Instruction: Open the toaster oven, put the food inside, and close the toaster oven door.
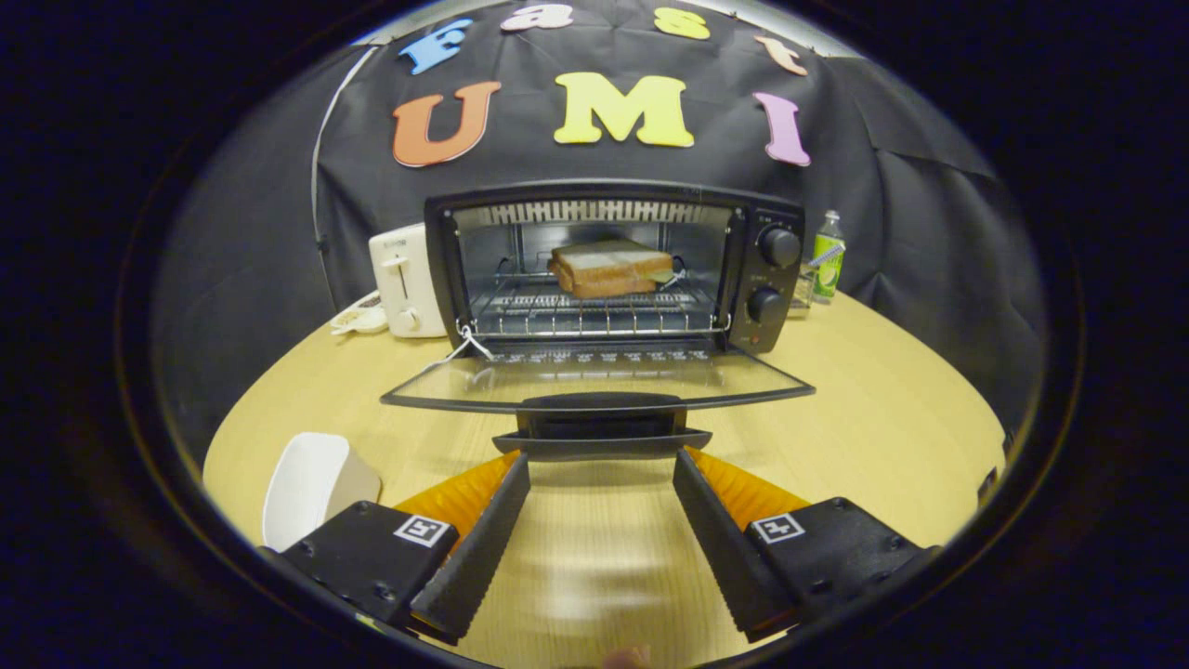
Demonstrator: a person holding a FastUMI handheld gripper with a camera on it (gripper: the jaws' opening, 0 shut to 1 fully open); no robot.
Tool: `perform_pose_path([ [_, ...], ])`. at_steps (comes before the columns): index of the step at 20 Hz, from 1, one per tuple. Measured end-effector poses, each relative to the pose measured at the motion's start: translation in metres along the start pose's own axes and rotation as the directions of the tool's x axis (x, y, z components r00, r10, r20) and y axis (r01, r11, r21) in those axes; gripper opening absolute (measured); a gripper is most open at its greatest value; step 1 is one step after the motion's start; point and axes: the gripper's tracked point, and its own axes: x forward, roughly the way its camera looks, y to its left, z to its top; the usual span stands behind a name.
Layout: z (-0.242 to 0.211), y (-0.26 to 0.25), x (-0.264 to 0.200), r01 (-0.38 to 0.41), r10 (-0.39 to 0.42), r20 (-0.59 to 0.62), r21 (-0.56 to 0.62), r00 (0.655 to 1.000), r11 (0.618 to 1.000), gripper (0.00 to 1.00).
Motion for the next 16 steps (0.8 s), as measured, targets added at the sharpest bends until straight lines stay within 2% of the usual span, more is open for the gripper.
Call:
perform_pose_path([
  [5, 0.006, 0.000, 0.000, -0.003, 0.003, 0.044, 0.005, 0.999, 1.000, 1.00],
  [11, 0.028, 0.002, -0.010, -0.008, 0.010, 0.160, -0.014, 0.987, 1.000, 1.00],
  [16, 0.063, 0.001, -0.017, 0.007, 0.002, 0.250, -0.032, 0.968, 0.999, 1.00],
])
